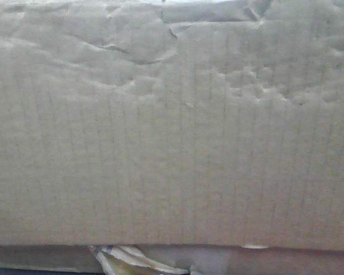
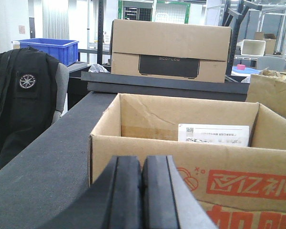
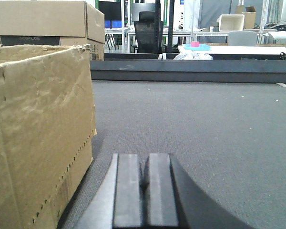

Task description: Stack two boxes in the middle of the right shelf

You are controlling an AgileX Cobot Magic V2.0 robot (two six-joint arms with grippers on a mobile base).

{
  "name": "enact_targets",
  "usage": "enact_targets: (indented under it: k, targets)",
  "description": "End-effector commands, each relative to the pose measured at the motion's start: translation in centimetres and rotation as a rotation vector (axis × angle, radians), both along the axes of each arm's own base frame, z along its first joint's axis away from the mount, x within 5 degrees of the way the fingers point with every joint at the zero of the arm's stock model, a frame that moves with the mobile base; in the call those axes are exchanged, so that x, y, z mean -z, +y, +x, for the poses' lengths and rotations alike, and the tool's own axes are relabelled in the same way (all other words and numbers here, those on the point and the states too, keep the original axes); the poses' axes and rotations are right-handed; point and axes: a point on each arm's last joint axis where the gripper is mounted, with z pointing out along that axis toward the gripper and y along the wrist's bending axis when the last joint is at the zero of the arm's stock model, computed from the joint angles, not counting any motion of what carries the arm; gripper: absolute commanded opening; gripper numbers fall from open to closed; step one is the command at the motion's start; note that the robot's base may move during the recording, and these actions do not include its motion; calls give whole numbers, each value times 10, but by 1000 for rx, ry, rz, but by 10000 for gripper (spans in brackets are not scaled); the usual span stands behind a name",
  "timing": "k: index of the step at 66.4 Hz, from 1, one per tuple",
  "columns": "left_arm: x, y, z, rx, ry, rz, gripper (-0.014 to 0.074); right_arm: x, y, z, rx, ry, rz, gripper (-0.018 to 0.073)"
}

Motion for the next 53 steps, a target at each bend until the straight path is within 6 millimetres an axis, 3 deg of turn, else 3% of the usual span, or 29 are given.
enact_targets:
  k: [1, 53]
  targets:
    - [-3, 0, -1, 7, -24, -3, -111, -2, 0, 0, 7, -20, -8, -165]
    - [-3, -1, -1, 7, -23, 10, -111, -2, 0, 0, 7, -20, -8, -165]
